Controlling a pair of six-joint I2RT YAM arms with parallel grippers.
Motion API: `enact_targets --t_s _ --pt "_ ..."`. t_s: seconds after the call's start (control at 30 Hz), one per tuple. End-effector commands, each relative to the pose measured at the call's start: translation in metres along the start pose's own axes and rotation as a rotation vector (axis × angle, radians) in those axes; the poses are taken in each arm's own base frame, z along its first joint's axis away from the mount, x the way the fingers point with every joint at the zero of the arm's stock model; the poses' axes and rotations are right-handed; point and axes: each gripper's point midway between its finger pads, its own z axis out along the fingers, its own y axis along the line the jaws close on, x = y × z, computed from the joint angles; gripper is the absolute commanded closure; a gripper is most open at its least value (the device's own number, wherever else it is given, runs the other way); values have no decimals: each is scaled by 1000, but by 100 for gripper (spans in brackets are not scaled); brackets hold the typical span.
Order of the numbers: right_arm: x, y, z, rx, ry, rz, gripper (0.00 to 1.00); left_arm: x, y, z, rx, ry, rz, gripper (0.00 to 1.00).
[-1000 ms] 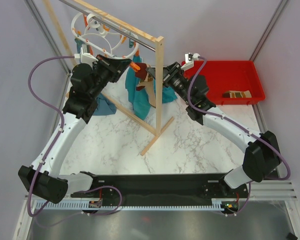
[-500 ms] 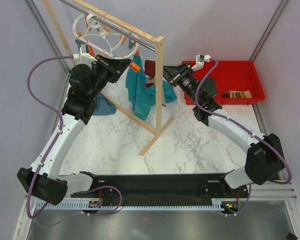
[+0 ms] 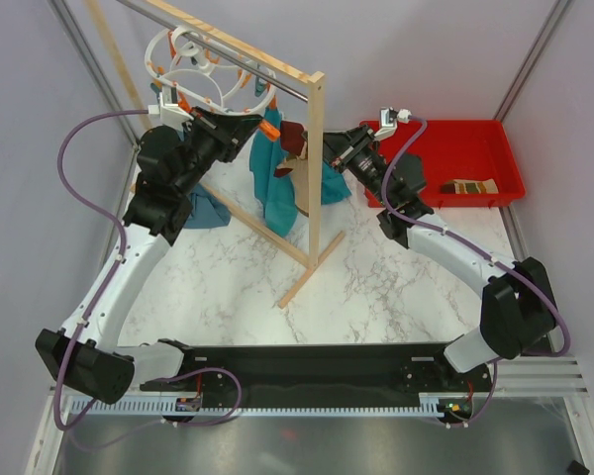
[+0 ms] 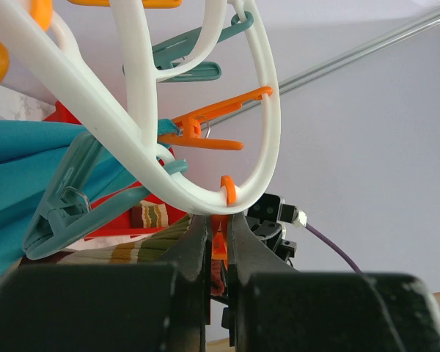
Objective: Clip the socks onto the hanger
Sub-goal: Clamp the sock onto the hanger.
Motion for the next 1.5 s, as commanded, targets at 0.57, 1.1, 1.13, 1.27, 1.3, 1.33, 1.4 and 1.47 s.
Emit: enact_targets --t_s 0.57,1.1,1.13,1.27,1.3,1.33,1.4,1.47 --pt "-7 45 4 -148 -10 22 100 6 4 6 12 23 -33 98" --pt "3 39 14 -144 5 31 100 14 18 6 -18 37 -39 98" --pt "4 38 14 -142 7 31 100 14 17 5 -15 37 -38 98" --pt "7 38 15 -150 11 38 100 13 17 7 -16 38 -39 98" --pt "6 40 16 -153 8 35 100 14 18 6 -17 38 -39 98" --pt "7 39 16 -148 9 32 100 14 18 6 -17 38 -39 98" --pt "7 41 16 -149 11 29 100 13 17 6 -15 37 -38 98" --pt "7 42 16 -151 11 29 100 13 18 6 -17 36 -38 98"
